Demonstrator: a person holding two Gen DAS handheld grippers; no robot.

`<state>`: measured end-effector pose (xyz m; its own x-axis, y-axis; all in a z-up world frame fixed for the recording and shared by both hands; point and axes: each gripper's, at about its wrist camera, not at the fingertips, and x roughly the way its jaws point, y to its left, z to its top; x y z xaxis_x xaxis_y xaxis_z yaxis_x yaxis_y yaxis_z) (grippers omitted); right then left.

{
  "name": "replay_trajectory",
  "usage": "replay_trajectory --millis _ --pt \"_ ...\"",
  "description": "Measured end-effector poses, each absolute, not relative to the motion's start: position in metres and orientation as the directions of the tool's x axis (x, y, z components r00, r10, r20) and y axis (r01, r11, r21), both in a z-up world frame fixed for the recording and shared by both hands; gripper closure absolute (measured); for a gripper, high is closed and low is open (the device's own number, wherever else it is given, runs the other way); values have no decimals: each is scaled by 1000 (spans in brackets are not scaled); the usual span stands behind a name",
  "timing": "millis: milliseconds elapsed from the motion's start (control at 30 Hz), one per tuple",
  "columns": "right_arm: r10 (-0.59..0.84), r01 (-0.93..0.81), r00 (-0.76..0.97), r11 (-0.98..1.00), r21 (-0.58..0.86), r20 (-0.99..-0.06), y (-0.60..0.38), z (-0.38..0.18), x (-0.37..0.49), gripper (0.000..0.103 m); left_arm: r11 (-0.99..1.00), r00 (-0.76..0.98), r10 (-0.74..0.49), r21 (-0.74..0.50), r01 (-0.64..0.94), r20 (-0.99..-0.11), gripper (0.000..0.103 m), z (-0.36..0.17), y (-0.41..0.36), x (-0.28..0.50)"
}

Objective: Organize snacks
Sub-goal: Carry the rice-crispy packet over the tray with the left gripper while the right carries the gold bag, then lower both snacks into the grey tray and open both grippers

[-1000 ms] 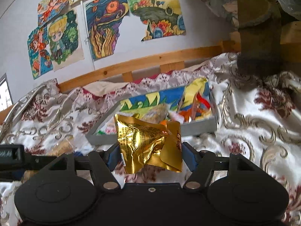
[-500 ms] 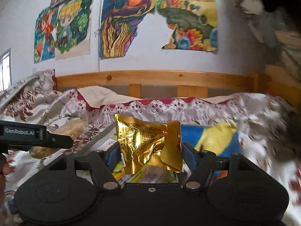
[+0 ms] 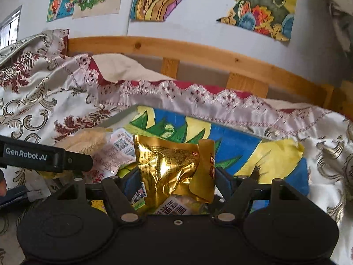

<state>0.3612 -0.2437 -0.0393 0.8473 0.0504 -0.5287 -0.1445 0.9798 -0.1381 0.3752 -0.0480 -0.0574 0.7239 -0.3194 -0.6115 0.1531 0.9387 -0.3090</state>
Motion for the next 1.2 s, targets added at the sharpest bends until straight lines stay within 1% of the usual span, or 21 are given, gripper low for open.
replay_trajectory --millis 67,133,200,267,333,433,467,600,767,967,1200 --pt "57 -148 836 981 -125 -546 -244 -41 363 27 938 717 -325 -306 161 -617 21 -58 -49 374" --pt "81 -160 820 983 -91 -566 -246 -41 365 19 926 704 -353 -338 168 -616 20 -57 -47 374" --pt "108 -172 816 983 -60 -568 -251 -39 365 14 918 697 -360 -367 148 -620 19 -58 -43 374" --pt "111 -165 818 985 -46 -565 -254 -34 363 12 916 706 -358 -378 138 -610 17 -55 -39 373" --pt "117 -159 829 987 -30 -547 -258 -26 359 6 914 715 -358 -384 134 -601 16 -49 -37 371" --pt "116 -142 855 990 -13 -505 -264 -12 351 5 913 736 -353 -386 136 -578 13 -36 -34 365" --pt "117 -137 863 991 -4 -491 -266 -6 347 4 913 745 -351 -385 137 -567 10 -30 -33 362" --pt "118 -123 898 992 15 -423 -273 20 326 2 917 798 -334 -369 151 -502 4 -1 -31 344" --pt "121 -113 934 993 42 -335 -281 52 289 1 932 849 -299 -324 162 -436 1 32 -25 312" --pt "145 -133 954 989 62 -263 -283 75 233 1 949 888 -266 -265 172 -376 1 54 -22 261" --pt "138 -125 963 990 70 -230 -277 77 164 1 949 884 -281 -246 197 -375 1 64 -19 203"
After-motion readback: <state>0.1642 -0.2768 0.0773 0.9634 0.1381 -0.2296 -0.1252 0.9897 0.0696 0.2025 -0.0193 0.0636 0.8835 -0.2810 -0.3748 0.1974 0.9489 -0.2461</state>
